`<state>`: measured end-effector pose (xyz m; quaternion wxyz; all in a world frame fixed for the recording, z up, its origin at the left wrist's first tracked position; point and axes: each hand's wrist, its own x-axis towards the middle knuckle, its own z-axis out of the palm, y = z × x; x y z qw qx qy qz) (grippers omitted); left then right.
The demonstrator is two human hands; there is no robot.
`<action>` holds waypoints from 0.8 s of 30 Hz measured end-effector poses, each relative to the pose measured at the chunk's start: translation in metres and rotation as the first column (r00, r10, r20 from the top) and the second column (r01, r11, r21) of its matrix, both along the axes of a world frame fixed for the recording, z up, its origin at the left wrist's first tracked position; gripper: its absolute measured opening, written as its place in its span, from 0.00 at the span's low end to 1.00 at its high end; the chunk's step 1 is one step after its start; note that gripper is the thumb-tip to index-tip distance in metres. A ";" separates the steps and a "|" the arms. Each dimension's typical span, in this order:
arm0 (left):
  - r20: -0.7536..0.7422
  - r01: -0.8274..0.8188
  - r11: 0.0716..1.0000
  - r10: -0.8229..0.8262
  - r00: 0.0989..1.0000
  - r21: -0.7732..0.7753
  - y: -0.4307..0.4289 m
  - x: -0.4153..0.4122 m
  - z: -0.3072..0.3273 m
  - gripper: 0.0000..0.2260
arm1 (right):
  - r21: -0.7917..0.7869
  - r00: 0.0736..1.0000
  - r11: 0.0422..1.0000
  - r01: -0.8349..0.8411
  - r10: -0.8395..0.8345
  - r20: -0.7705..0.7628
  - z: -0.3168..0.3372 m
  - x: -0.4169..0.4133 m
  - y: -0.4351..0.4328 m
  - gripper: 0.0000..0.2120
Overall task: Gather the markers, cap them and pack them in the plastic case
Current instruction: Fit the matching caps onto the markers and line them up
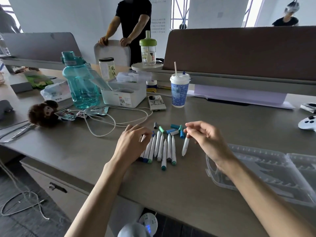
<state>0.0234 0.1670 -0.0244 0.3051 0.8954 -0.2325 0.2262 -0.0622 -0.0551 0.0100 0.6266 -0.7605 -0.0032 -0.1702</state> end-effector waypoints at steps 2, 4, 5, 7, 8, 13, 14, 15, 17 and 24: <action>0.010 0.007 1.000 -0.007 1.000 0.018 0.002 -0.002 -0.005 0.04 | -0.051 0.999 0.998 0.027 -0.026 0.019 -0.005 0.002 -0.002 0.06; -0.012 0.000 1.000 0.000 1.000 0.019 0.004 -0.001 -0.007 0.04 | -0.233 0.997 0.971 0.056 -0.041 0.070 -0.011 0.004 -0.003 0.05; -0.025 0.002 1.000 -0.002 1.000 0.009 0.006 0.000 -0.007 0.04 | -0.362 0.994 0.930 0.062 -0.023 0.109 -0.014 0.004 -0.003 0.05; -0.054 0.003 1.000 -0.004 0.999 -0.013 0.007 0.000 -0.007 0.05 | -0.593 0.983 0.804 0.042 0.074 0.169 -0.018 0.007 0.003 0.06; -0.067 0.003 1.000 -0.004 0.998 -0.018 0.007 -0.001 -0.007 0.05 | -0.681 0.977 0.731 0.024 0.129 0.172 -0.017 0.010 0.007 0.07; -0.085 0.002 1.000 -0.005 0.996 -0.031 0.006 -0.004 -0.005 0.07 | -0.933 0.937 0.360 0.006 0.324 0.131 -0.001 0.033 0.035 0.10; -0.095 -0.001 0.999 -0.003 0.995 -0.044 0.006 -0.004 -0.004 0.08 | -0.949 0.936 0.316 -0.003 0.334 0.109 0.002 0.037 0.039 0.10; -0.108 -0.006 0.998 0.000 0.994 -0.061 0.006 -0.004 -0.003 0.09 | -0.962 0.936 0.273 -0.016 0.341 0.082 0.004 0.041 0.042 0.11; -0.133 -0.017 0.995 0.005 0.991 -0.093 0.007 -0.005 -0.001 0.11 | -0.983 0.937 0.180 -0.046 0.350 0.021 0.007 0.046 0.045 0.12; -0.169 -0.017 0.994 -0.003 0.986 -0.112 0.008 -0.005 -0.001 0.11 | -0.992 0.933 -0.109 -0.060 0.347 -0.095 0.022 0.050 0.052 0.14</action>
